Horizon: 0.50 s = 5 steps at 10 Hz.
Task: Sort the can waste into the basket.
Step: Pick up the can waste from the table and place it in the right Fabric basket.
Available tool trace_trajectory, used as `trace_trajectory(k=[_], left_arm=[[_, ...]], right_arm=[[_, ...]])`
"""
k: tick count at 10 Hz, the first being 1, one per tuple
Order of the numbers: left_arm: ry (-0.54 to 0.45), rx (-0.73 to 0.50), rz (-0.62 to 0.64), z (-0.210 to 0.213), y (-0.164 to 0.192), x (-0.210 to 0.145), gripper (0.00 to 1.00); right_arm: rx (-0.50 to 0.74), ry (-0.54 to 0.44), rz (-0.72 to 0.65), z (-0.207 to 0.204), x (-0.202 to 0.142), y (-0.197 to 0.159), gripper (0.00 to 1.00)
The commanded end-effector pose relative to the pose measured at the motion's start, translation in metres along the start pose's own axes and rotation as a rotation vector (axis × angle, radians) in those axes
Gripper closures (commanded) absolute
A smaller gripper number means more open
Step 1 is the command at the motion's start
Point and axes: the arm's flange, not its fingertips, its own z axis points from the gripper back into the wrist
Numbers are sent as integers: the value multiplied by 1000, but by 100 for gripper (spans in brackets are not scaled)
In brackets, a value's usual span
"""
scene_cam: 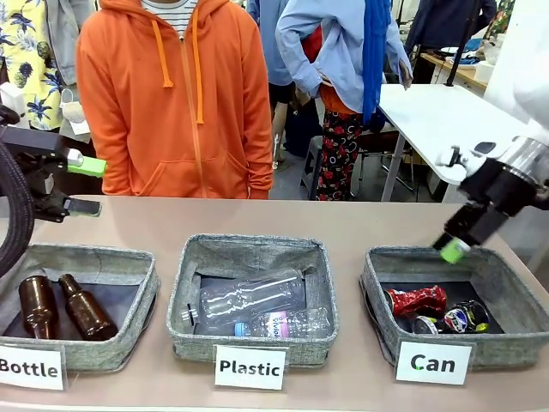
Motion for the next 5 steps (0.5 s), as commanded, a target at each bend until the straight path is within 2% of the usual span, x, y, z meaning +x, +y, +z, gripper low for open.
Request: trace_trajectory(k=[1,2,3,5], left_arm=[[-2,-17,10,2,-2,-4,0],[-2,-17,10,2,-2,-4,0],[-2,-17,10,2,-2,-4,0],[-2,-17,10,2,-2,-4,0]], right_arm=[[192,-498,62,1,41,-28,0],[556,-597,-99,-1,48,-26,0],[301,-802,-224,-3,53,-41,0],[434,-913,-453,-10,47,-42,0]])
